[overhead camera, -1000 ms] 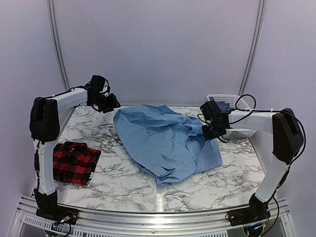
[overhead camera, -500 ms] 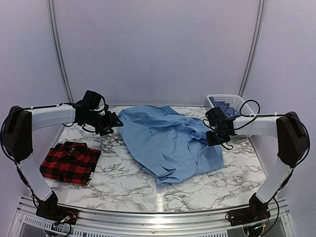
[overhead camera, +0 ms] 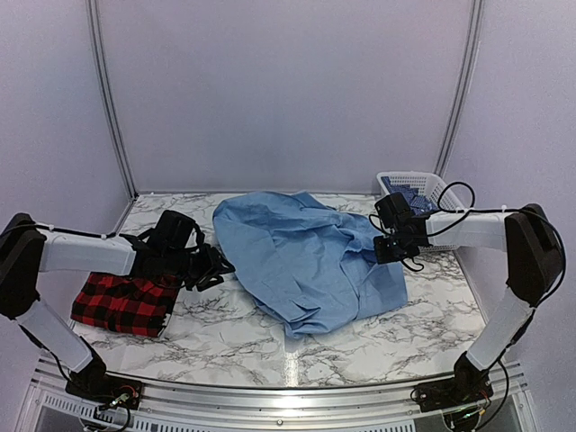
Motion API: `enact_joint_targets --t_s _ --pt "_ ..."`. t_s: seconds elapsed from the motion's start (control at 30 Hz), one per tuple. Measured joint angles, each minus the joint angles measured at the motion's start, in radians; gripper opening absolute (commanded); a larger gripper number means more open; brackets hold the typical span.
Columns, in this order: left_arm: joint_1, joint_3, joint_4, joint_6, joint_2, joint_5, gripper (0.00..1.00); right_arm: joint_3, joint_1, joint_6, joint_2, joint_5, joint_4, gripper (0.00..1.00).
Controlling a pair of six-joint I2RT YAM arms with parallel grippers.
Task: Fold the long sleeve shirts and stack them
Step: Flatten out the crumpled shirt at the center of the board.
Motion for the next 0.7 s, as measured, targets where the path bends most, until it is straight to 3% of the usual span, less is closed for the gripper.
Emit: enact_joint_targets --t_s 0.2,0.5,0.7 --pt "-0.036 0.015 0.085 -0.031 0.049 -0.002 0.32 0.0 0.0 0.0 0.0 -0.006 0.005 0.0" --pt "-0.039 0.015 0.105 -0.048 0.1 -0.06 0.3 0.0 0.0 0.0 -0.016 -0.008 0.005 0.0" --pt "-0.039 0.042 0.113 -0.047 0.183 -0.06 0.21 0.0 0.0 0.0 -0.018 -0.008 0.004 0.0"
